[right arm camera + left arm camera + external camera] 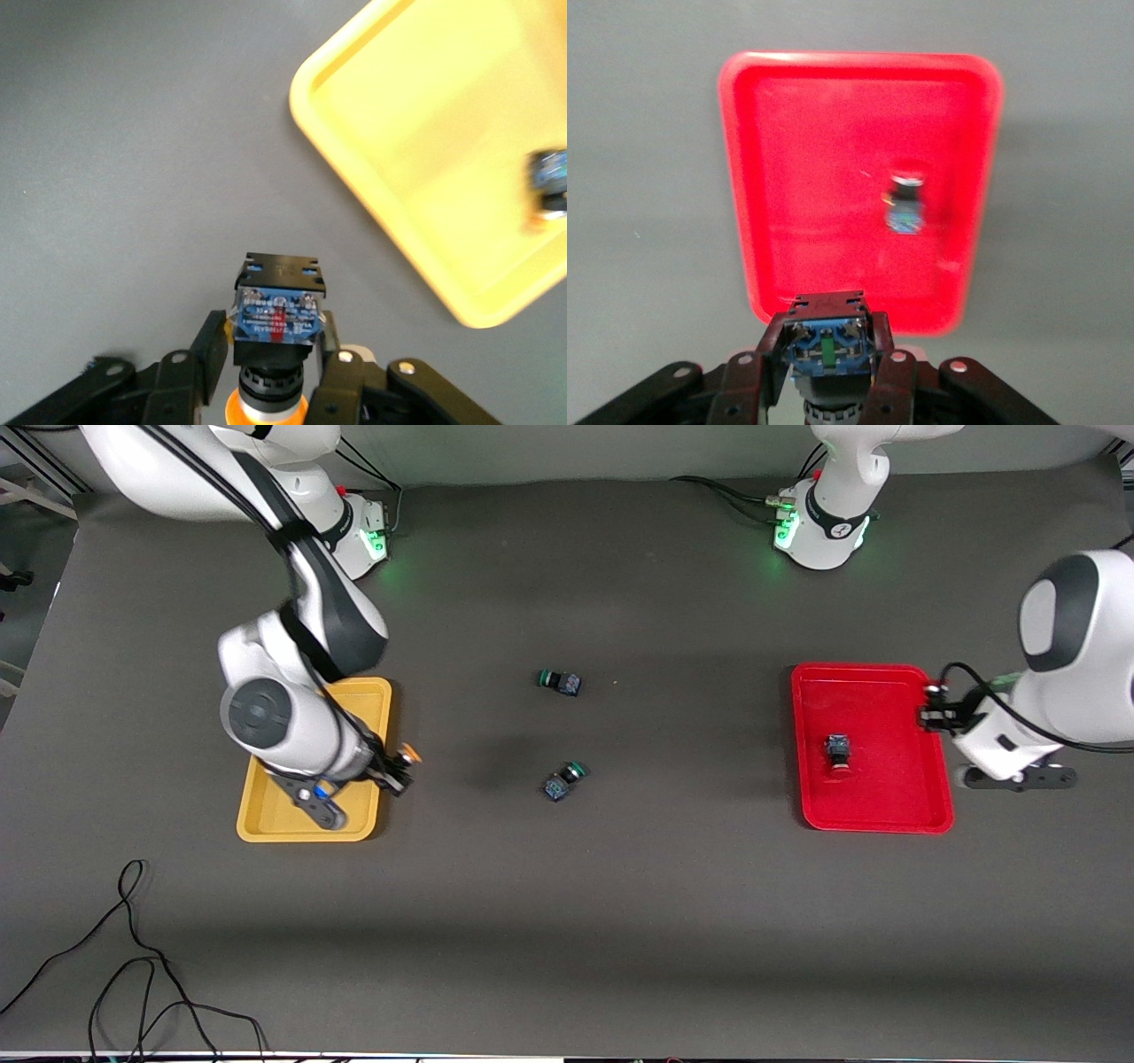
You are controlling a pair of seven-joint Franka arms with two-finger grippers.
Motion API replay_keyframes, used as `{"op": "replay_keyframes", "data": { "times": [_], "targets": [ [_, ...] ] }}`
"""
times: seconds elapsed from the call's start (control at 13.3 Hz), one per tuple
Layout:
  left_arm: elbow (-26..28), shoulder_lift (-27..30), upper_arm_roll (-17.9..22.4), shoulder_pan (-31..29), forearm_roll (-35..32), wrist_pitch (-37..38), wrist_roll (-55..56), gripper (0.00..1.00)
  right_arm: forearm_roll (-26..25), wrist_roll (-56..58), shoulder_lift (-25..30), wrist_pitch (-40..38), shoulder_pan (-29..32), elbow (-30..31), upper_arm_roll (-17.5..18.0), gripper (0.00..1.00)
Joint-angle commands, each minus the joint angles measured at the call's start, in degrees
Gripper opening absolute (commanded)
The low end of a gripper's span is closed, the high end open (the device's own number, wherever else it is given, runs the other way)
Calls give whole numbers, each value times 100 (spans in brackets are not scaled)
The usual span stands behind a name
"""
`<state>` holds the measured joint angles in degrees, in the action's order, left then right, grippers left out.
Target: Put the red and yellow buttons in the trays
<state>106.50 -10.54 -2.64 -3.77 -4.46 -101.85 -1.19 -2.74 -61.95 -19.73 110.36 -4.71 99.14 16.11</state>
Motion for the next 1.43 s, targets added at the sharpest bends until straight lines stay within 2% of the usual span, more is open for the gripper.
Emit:
{"op": "replay_keyframes", "data": {
  "times": [0.0, 0.07, 0.22, 0.3, 0.38, 0.45, 0.53, 0.67, 0.82, 1.12, 1.27, 1.35],
  "targets": [
    [1518, 27, -97, -237, -326, -1927, -276, 0, 516, 1250, 565, -260, 58, 333, -606, 30],
    [1958, -218, -88, -342, -458, -2840, -285, 0, 676, 1743, 741, -173, 49, 578, -887, 30],
    [2357, -780, -88, -623, -730, -4136, -285, 0, 696, 2204, 909, 299, 49, 1148, -1144, 30],
    [2358, -939, -88, -720, -740, -4342, -285, 0, 696, 2327, 962, 781, 49, 1604, -1223, 30],
    [2340, -976, -97, -721, -740, -4370, -294, 8, 722, 2389, 1006, 1351, 49, 2113, -1233, 30],
    [2305, -959, -97, -730, -740, -4300, -303, 44, 722, 2407, 1006, 2018, 49, 2614, -1233, 30],
    [2244, -932, -105, -713, -740, -4152, -303, 99, 722, 2512, 919, 2573, 49, 2950, -1242, 30],
    [1781, -827, -132, -695, -732, -3355, -329, 100, 722, 2706, 516, 3104, 58, 3147, -1329, 30],
    [1008, -599, -167, -669, -601, -1908, -434, 100, 722, 2715, 252, 3315, 58, 3155, -1356, 32],
    [-329, -11, -255, -669, -100, 187, -628, 100, 722, 2750, 110, 3343, 58, 3138, -1365, 34],
    [-857, 271, -281, -642, 94, 961, -628, 100, 722, 2741, 110, 3343, 67, 3129, -1374, 100],
    [-1007, 411, -351, -616, 129, 1174, -628, 100, 722, 2750, 136, 3334, 67, 3129, -1400, 100]
  ]
}}
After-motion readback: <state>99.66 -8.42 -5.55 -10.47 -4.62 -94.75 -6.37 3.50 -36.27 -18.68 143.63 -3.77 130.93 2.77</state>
